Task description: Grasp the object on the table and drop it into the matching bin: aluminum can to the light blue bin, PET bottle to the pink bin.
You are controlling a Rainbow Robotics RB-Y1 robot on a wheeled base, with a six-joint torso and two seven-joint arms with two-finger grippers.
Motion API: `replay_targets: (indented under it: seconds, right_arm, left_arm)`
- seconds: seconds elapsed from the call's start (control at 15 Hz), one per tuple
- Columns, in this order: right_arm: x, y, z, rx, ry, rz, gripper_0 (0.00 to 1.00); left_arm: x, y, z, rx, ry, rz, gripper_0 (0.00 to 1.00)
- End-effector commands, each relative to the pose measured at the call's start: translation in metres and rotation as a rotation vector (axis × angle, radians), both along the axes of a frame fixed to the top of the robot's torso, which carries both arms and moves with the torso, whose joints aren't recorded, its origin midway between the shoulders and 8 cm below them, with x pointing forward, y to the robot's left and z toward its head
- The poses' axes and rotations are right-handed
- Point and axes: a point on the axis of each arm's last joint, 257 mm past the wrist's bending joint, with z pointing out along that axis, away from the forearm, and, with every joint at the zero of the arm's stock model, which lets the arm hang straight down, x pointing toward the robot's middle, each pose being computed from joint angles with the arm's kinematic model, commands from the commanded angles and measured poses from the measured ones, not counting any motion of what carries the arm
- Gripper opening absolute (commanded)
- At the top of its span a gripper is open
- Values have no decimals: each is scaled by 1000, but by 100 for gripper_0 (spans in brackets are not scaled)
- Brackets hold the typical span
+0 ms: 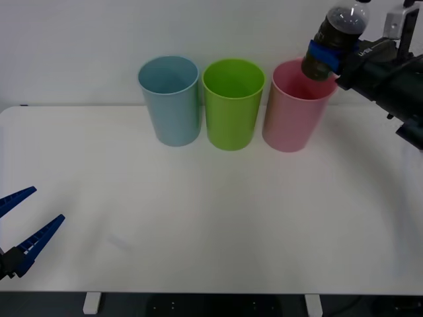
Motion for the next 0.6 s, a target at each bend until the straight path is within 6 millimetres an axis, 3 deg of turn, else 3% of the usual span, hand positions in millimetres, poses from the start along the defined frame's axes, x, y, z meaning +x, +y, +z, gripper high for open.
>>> replay_targets:
  seconds: [0.07, 0.6]
  right_arm:
    - [19, -8, -2, -3, 0, -51, 0]
    - [64, -16, -9, 13, 37, -131, 0]
  left_arm:
    - [0, 0, 0, 0, 0, 0, 100]
    - [0, 0, 0, 0, 0, 0, 100]
